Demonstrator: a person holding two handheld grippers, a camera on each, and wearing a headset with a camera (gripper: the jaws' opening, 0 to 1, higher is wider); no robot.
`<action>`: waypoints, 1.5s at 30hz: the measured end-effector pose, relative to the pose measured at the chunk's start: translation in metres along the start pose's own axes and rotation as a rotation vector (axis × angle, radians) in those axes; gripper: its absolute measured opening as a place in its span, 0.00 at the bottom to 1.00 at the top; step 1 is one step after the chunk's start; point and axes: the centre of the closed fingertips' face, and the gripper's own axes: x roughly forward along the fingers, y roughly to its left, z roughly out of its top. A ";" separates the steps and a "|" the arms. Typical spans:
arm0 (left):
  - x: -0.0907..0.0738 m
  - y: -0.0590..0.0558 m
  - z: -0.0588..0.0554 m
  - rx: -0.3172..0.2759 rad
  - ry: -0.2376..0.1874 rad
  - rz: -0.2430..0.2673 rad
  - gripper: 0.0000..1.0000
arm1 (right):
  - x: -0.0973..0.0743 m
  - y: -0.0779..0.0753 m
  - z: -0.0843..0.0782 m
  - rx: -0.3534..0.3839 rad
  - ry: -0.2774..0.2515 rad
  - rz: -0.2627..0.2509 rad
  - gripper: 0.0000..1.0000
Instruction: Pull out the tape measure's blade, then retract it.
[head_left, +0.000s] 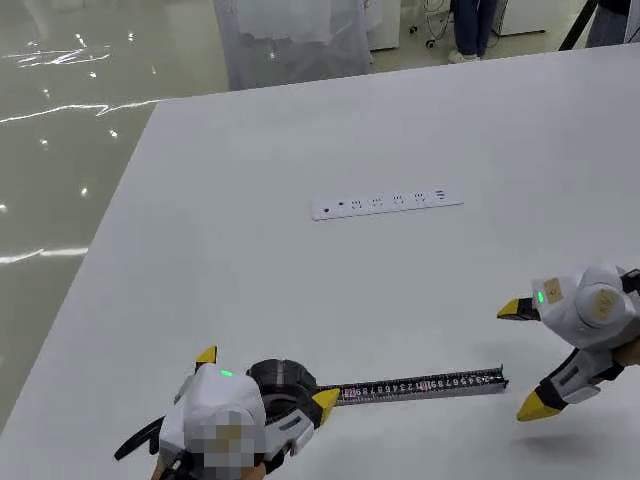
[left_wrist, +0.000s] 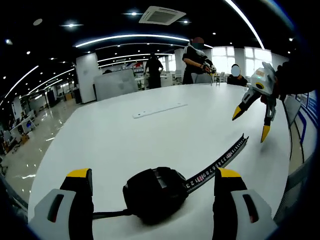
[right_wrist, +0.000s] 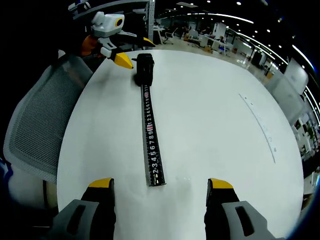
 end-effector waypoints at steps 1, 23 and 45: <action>0.000 0.000 -0.001 -0.020 0.005 0.000 0.99 | 0.001 0.001 0.000 0.002 0.001 0.005 0.67; 0.006 0.007 -0.006 -0.089 0.002 0.040 0.98 | 0.025 0.004 -0.016 -0.004 0.060 0.072 0.15; 0.017 0.004 -0.028 -0.222 0.059 0.091 0.82 | 0.029 -0.001 -0.017 0.060 0.118 0.075 0.07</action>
